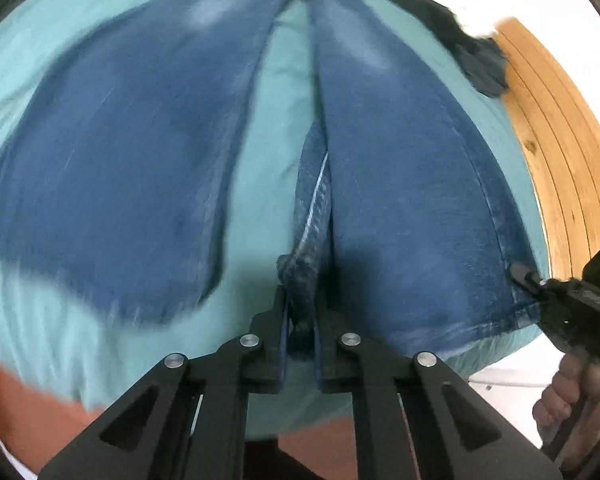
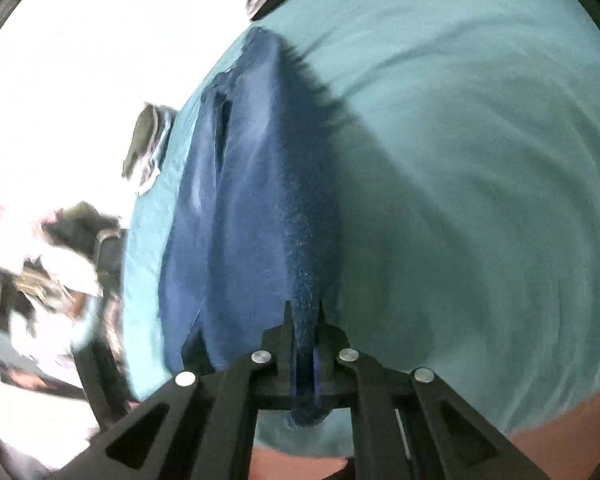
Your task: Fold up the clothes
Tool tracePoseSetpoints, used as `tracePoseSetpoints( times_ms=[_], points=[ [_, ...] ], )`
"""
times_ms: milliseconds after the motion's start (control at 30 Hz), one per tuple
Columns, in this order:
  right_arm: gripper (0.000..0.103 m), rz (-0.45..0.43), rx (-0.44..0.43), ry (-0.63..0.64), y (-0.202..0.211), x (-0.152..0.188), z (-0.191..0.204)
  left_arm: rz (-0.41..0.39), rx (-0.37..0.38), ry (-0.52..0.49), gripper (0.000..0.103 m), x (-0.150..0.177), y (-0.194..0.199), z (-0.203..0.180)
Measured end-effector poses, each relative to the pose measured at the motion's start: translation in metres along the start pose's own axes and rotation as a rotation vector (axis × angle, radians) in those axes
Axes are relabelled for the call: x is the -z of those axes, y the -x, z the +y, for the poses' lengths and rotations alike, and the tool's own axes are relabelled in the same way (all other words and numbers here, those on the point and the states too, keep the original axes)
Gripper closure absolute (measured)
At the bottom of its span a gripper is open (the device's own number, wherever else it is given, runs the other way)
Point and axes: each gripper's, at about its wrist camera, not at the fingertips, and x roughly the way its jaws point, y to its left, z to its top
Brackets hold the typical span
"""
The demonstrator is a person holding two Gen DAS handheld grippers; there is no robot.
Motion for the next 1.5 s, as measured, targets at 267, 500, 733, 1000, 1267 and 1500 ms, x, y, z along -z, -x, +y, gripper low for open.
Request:
tracePoseSetpoints(
  times_ms=[267,500,733,1000,1267,1500],
  points=[
    [0.071,0.277,0.277,-0.065,-0.026,0.008,-0.117,0.059,-0.062,0.062,0.071,-0.01,-0.016,0.039],
    [0.031,0.198,0.292,0.026,-0.027,0.004,-0.116,0.001,-0.103,-0.088,0.023,-0.04,-0.044,0.001],
    [0.099,0.18,0.148,0.122,-0.022,0.022,-0.098,0.128,-0.061,-0.035,0.097,-0.018,-0.075,0.028],
    [0.099,0.185,0.181,0.021,0.012,0.049,-0.162,0.119,-0.091,-0.058,0.097,-0.003,-0.066,0.058],
    [0.082,0.262,0.265,0.078,0.005,0.031,-0.163,0.071,-0.218,-0.116,0.044,-0.008,-0.032,0.049],
    [0.032,0.3,0.304,0.079,0.013,0.034,-0.175,0.08,-0.213,-0.087,0.025,-0.031,-0.06,0.061]
  ],
)
